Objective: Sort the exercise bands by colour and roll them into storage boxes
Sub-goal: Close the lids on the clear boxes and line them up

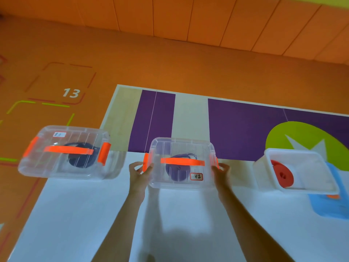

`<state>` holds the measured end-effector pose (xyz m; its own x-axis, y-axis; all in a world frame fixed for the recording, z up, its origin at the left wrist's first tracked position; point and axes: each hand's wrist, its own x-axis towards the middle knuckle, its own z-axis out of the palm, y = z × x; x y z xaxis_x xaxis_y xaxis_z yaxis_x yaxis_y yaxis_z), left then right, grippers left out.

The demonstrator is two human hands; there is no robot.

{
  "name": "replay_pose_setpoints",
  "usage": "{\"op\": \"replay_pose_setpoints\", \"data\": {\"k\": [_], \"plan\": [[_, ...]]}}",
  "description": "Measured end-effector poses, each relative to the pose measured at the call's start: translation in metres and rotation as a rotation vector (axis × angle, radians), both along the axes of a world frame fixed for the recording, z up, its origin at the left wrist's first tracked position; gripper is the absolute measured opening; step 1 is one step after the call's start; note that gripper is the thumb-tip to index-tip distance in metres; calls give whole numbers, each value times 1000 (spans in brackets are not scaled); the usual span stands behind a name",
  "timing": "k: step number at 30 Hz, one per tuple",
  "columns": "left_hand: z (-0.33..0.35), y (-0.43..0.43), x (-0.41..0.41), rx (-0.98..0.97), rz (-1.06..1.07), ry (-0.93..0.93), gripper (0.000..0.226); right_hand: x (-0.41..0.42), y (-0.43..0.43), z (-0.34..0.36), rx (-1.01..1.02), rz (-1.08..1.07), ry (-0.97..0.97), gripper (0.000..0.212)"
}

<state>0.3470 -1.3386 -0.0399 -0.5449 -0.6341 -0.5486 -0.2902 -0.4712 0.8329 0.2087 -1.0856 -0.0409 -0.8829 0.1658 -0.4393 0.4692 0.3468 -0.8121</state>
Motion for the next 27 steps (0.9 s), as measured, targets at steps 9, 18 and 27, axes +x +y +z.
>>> {"op": "replay_pose_setpoints", "data": {"k": [9, 18, 27], "plan": [[10, 7, -5, -460, -72, -163, 39, -16, 14, -19, 366, 220, 262, 31], [10, 23, -7, -787, -106, -209, 26, -1, -3, -4, 624, 332, 453, 29], [35, 53, -27, -1342, -499, -414, 55, -12, 78, 42, 567, 604, 378, 40]]}}
